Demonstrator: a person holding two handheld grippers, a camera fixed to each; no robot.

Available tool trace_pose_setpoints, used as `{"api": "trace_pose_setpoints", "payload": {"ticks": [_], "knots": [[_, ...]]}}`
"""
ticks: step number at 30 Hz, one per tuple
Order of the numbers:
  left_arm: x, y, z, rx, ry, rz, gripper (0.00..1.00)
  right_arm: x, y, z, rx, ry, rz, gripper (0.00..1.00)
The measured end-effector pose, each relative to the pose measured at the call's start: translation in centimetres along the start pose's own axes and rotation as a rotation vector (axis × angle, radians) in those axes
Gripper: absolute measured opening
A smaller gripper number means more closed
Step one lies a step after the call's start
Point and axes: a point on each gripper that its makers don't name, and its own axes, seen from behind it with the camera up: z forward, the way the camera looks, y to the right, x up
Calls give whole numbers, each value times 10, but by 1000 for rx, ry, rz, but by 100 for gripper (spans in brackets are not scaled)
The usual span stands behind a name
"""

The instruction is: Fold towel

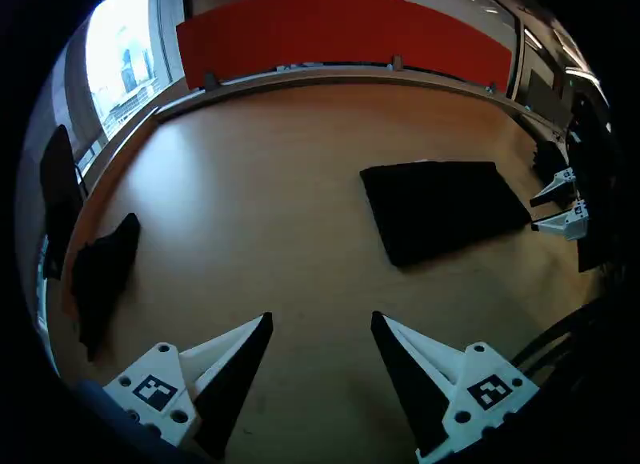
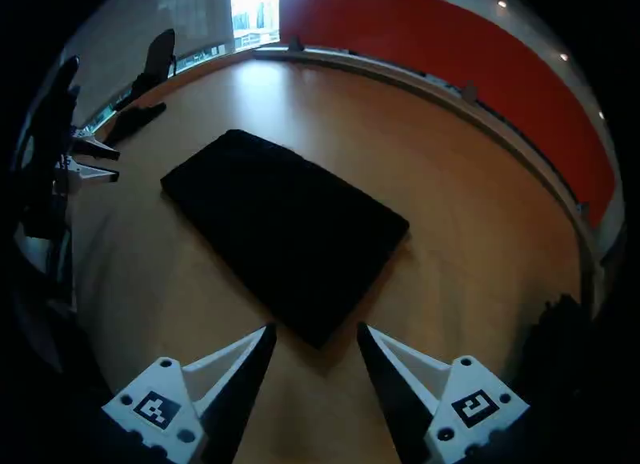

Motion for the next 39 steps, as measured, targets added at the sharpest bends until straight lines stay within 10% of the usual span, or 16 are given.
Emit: {"api": "trace_pose_setpoints", "payload": {"ticks": [18,39], "knots": [[-2,-2,-7,10,4,-24,91,-10,2,6,39,-22,-25,39],[-9,-6,-10,15,0,-21,91,-13,1,3,60,-43,-68,21]]}}
